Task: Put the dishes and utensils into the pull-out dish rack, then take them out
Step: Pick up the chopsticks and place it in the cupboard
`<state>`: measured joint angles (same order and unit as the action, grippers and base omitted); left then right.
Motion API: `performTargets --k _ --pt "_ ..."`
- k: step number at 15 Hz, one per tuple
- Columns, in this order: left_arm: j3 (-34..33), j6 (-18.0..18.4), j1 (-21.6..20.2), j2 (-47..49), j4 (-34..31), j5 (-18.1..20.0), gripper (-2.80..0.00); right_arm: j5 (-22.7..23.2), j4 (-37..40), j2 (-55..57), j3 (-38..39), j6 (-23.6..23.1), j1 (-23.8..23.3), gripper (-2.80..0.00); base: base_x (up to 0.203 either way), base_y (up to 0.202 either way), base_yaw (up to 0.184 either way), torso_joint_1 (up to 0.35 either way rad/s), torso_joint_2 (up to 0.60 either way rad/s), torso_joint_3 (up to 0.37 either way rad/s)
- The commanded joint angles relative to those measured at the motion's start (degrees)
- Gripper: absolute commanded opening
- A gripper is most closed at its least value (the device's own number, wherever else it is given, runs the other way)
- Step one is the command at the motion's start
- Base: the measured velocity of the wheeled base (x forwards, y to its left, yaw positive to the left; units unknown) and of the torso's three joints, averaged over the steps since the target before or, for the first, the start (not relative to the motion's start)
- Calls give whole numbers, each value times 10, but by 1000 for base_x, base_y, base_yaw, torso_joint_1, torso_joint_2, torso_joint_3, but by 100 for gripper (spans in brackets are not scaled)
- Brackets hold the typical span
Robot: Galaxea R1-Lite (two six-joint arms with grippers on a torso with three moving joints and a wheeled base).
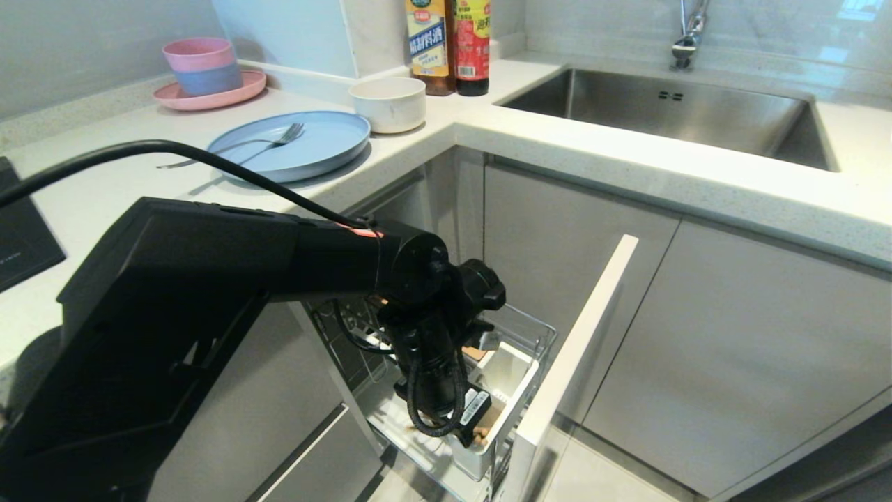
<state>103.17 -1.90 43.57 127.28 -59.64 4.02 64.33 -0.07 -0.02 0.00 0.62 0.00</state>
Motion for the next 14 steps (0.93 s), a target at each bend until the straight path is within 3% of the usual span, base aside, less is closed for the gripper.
performTargets --k 1,2,3,4,5,6,7,8,9,10,12,13,14 --pt "1 0 -1 -2 -3 -1 0 943 1 0 1 0 0 -280 0 0 0 0 0 0" --pt "3 0 -1 -3 -2 -1 0 1078 1 0 1 0 0 -280 0 0 0 0 0 0" --pt "4 0 0 -5 -3 -2 0 1175 1 0 1 0 0 -280 0 0 0 0 0 0" --pt "4 -1 0 -8 -3 -2 0 1224 1 0 1 0 0 -280 0 0 0 0 0 0" --pt "4 -1 2 -11 -4 -2 0 1225 1 0 1 0 0 -280 0 0 0 0 0 0" --pt "4 -1 3 -17 -4 -2 0 1179 1 0 1 0 0 -280 0 0 0 0 0 0" --pt "4 -1 3 -22 -5 -2 0 1086 1 0 1 0 0 -280 0 0 0 0 0 0" --pt "4 -1 3 -28 -5 -2 0 956 1 0 1 0 0 -280 0 0 0 0 0 0" --pt "4 -2 3 -36 -6 -2 0 768 1 0 1 0 0 -280 0 0 0 0 0 0" --pt "4 -2 3 -46 -6 -3 0 533 1 0 1 0 0 -280 0 0 0 0 0 0" --pt "3 -2 3 -70 -7 -5 0 -5 1 0 1 0 0 -280 0 0 0 0 0 0" --pt "3 -2 4 -83 -8 -5 0 -227 1 0 1 0 0 -280 0 0 0 0 0 0" --pt "2 -3 4 -94 -9 -5 0 -393 1 0 1 0 0 -280 0 0 0 0 0 0"
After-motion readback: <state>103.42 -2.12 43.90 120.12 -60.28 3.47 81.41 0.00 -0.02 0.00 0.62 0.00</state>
